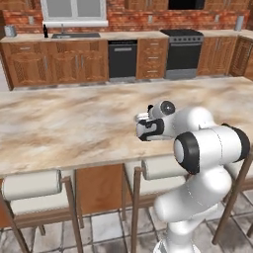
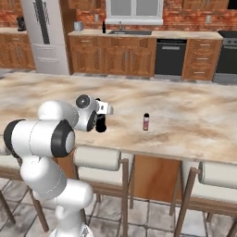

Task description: Place the large bottle from the dining counter next to the other large bottle outside the sink, and place the small bottle from the dining counter next to the other small bottle inside the sink.

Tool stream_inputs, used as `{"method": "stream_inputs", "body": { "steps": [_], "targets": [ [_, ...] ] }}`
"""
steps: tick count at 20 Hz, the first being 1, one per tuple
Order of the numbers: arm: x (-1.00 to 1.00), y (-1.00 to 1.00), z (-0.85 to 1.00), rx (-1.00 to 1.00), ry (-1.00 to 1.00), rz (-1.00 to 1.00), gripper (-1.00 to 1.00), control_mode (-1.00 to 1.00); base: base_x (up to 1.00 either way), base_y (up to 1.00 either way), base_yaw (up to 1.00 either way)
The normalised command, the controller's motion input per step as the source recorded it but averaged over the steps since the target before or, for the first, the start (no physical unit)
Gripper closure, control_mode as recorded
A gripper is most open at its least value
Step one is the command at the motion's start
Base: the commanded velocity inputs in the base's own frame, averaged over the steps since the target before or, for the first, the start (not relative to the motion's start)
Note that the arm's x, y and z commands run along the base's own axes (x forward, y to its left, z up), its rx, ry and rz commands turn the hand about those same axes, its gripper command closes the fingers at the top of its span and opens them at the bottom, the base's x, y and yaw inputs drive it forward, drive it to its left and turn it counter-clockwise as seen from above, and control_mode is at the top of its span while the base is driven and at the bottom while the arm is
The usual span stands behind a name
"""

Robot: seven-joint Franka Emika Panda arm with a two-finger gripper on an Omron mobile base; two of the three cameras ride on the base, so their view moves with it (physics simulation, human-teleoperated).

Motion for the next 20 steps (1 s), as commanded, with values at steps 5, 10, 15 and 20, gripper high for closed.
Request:
{"method": "stream_inputs", "body": {
  "steps": [5,10,15,20],
  "targets": [
    [0.00,0.00,0.00,0.00,0.00,0.00,1.00,1.00,-0.14,0.58,0.00],
    [0.00,0.00,0.00,0.00,0.00,0.00,1.00,1.00,0.00,0.90,0.00],
    [0.00,0.00,0.00,0.00,0.00,0.00,1.00,1.00,0.00,1.00,0.00],
    [0.00,0.00,0.00,0.00,0.00,0.00,1.00,1.00,0.00,1.00,0.01]
  ]
}}
